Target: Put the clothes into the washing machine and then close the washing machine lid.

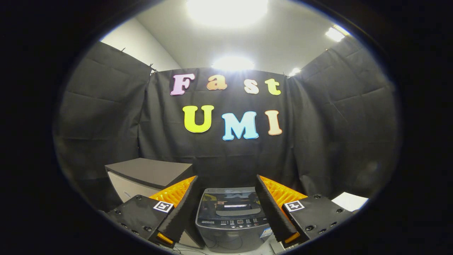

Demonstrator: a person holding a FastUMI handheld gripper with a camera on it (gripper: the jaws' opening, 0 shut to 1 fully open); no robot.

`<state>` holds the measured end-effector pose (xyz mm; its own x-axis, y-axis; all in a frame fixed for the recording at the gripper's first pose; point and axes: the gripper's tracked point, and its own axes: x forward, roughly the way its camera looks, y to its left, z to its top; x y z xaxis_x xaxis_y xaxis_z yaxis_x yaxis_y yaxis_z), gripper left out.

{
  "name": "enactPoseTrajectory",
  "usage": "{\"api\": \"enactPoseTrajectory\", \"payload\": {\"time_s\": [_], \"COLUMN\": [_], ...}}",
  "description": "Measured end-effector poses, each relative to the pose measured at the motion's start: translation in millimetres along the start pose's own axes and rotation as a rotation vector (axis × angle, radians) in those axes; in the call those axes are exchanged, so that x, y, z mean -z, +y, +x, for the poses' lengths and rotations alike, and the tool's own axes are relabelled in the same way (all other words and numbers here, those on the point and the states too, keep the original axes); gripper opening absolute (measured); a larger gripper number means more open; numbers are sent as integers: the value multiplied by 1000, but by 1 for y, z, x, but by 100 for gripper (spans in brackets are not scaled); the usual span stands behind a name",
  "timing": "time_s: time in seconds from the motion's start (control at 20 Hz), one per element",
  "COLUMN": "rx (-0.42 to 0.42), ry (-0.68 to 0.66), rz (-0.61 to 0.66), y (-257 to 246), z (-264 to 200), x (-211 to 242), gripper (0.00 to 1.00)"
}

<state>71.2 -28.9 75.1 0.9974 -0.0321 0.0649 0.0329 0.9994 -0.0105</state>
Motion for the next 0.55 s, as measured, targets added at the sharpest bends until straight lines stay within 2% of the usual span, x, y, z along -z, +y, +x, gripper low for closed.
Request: {"api": "enactPoseTrajectory", "payload": {"time_s": [0.55], "rx": [-9], "ry": [22], "rz": [-3], "y": [6], "z": [-23], "x": [13], "gripper": [98]}}
